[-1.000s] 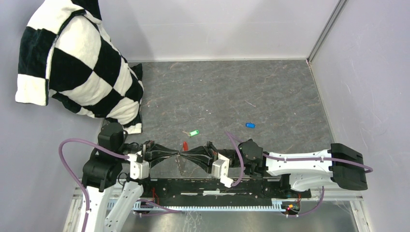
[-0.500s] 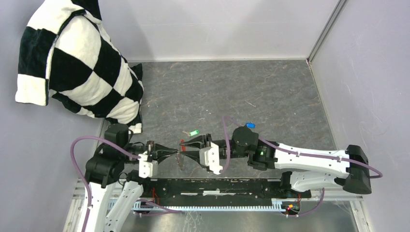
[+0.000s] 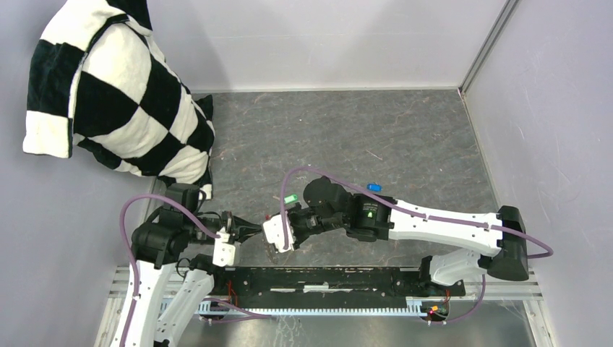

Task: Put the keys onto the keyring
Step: Adjust the keyring.

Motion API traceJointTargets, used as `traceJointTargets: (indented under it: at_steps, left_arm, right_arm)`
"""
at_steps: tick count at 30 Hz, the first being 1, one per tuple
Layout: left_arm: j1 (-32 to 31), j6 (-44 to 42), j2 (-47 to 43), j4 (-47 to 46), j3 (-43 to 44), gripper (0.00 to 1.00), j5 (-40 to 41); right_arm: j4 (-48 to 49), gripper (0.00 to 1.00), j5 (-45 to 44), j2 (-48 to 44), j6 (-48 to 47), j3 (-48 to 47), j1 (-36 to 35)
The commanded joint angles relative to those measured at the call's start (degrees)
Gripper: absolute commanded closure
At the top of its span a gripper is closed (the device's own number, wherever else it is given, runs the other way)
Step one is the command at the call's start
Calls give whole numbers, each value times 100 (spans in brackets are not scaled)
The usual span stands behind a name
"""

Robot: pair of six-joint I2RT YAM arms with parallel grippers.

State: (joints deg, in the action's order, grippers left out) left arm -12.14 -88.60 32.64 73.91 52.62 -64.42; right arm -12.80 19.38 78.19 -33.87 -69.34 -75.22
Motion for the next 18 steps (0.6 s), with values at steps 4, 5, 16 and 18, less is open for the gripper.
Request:
traceJointTargets:
  at_steps: [4,5,16,18]
  left_arm:
    - [-16,-307,-39,35,223,98,-66]
    - [-16,-301,-45,36,222,98,-69]
    - [-16,-333,-31,36,222,98,-70]
    - [-16,-334,-27,34,222,98,-60]
  right_arm:
    - [-91,71,-286,108,219,-336,12]
    - [-38,72,-330,117,237,-326,14]
    - [435,75,-345,151,402,-248,14]
    - [453,77,-346,183,437,-249,8]
